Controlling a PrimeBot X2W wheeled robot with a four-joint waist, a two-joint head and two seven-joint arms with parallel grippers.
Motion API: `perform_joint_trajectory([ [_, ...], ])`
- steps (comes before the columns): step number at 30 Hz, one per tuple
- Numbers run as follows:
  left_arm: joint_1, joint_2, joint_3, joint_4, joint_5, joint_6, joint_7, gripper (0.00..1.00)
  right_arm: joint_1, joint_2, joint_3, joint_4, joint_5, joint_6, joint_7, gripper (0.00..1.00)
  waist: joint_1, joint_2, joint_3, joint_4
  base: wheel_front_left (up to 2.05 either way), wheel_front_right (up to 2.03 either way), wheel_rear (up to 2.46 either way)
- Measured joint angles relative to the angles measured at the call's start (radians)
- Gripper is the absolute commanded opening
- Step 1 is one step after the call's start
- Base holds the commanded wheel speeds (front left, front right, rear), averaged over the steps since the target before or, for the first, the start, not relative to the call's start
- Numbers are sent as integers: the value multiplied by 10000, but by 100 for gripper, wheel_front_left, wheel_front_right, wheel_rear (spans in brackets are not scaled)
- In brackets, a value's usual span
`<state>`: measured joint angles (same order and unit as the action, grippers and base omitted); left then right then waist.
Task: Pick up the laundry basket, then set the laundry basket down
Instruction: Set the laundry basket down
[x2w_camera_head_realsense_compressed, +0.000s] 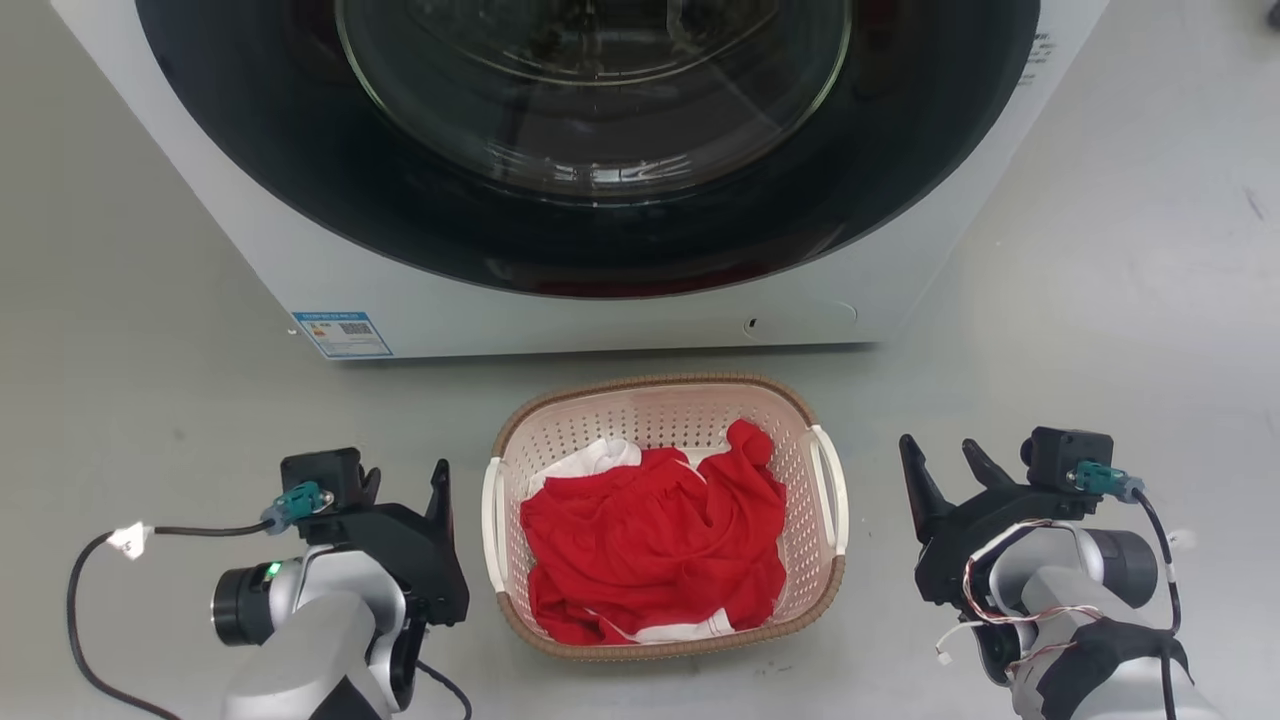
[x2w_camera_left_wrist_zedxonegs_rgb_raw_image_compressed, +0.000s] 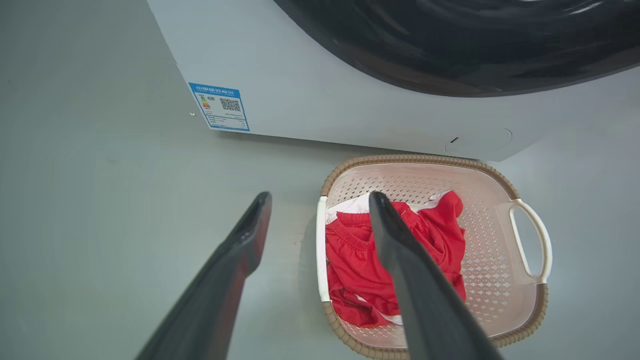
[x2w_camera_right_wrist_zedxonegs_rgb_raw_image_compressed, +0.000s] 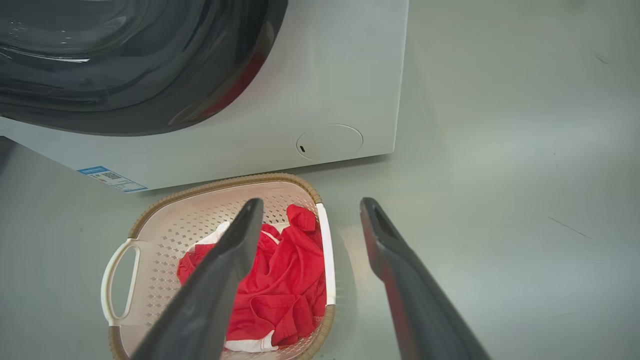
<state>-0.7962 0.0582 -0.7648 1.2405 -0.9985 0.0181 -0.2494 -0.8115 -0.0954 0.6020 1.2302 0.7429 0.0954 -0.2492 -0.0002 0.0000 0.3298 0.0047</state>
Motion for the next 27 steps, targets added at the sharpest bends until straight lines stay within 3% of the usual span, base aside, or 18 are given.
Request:
perform_joint_trajectory([
  [27, 3642, 911, 1419, -3837, 1643, 888, -2, 100, 3675, -591, -949, -3800, -1083, -1273, -2, 100, 0, -1, -2537, -137, 0, 0, 0],
])
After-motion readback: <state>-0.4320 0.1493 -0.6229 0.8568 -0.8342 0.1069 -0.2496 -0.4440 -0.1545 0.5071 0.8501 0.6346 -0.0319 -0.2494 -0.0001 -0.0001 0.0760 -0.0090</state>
